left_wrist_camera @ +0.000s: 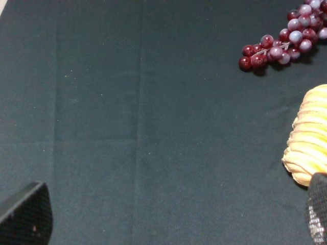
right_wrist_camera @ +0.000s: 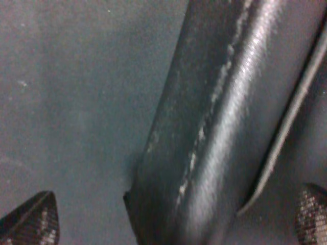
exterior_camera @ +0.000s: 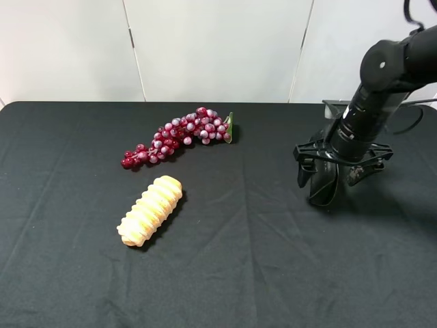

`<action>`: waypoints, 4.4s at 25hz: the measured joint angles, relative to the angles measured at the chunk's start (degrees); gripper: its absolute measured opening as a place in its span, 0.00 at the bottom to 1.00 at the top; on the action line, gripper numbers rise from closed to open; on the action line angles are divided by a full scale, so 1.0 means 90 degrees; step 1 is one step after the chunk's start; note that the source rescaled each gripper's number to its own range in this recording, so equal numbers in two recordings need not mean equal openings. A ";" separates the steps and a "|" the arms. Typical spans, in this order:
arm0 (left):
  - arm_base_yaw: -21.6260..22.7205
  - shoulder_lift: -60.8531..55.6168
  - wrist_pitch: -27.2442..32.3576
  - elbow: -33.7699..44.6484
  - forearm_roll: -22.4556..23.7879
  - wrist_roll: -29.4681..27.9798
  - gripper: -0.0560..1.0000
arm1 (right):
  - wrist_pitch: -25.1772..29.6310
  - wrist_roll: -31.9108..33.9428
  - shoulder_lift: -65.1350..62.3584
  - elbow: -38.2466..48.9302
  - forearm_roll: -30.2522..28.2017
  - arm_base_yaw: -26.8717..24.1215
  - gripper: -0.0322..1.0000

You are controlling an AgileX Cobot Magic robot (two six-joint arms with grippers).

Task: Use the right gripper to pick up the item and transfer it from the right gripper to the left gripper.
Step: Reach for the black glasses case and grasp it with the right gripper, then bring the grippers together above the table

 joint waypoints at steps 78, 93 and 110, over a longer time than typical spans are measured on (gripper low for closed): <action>0.0000 0.0501 0.0380 -0.0358 -0.0359 0.0428 0.99 | 0.2755 -0.3433 -0.1881 -0.1268 -0.0785 0.3847 0.04; -0.1938 0.2864 0.0220 -0.1297 -0.1450 0.2345 0.99 | 0.2531 -0.4213 -0.1881 -0.1268 -0.0500 0.3847 0.04; -0.4305 0.5330 -0.1739 -0.1437 -0.1273 0.3031 0.99 | 0.2365 -0.5146 -0.1881 -0.1268 -0.0167 0.3847 0.04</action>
